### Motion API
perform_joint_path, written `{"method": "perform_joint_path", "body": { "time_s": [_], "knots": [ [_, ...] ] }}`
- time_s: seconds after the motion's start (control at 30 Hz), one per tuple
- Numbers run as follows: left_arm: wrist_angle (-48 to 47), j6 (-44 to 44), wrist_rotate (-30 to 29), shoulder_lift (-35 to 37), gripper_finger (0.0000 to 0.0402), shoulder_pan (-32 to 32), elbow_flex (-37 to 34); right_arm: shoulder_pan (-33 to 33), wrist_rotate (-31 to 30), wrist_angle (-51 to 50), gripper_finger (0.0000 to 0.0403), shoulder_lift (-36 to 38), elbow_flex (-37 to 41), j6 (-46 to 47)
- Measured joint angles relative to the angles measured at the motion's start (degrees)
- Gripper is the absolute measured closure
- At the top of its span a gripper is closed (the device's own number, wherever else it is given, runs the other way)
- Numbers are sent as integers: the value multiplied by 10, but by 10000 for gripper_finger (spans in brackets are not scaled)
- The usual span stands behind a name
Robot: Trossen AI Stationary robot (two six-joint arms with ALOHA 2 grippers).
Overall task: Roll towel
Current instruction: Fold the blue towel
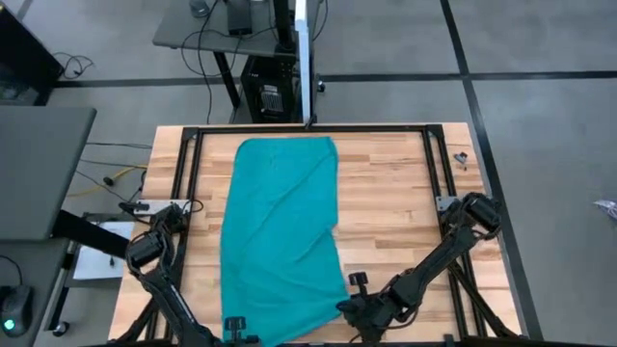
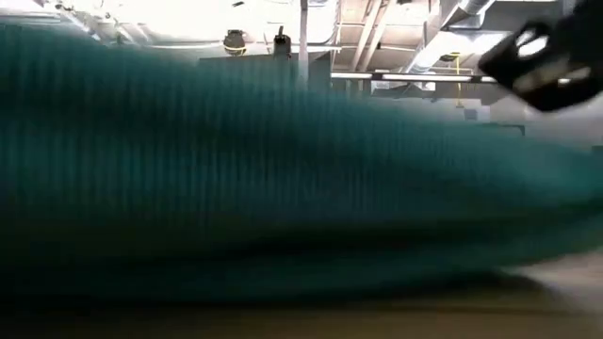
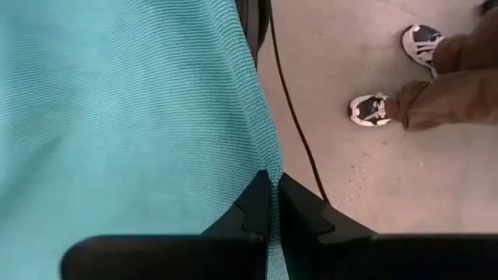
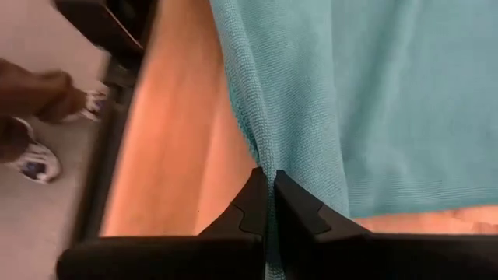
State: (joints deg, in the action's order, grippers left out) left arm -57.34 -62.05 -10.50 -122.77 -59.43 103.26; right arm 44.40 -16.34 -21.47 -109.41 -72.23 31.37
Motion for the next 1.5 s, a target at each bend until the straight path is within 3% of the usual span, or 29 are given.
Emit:
{"method": "perform_joint_path", "body": {
  "time_s": [0.2,0.53,1.27,1.37,1.5],
  "knots": [
    [-17,-21,-13,49,401,-7,3,35,14,17,402,39,-1,24],
    [-3,-24,-33,54,402,-3,1,92,26,39,402,37,-1,135],
    [11,-24,-37,54,402,4,-5,87,39,67,403,25,-1,154],
    [11,-23,-37,54,402,5,-5,82,40,59,391,25,-1,166],
    [11,-26,-37,54,402,5,-5,85,43,34,346,26,-1,186]
  ]
}}
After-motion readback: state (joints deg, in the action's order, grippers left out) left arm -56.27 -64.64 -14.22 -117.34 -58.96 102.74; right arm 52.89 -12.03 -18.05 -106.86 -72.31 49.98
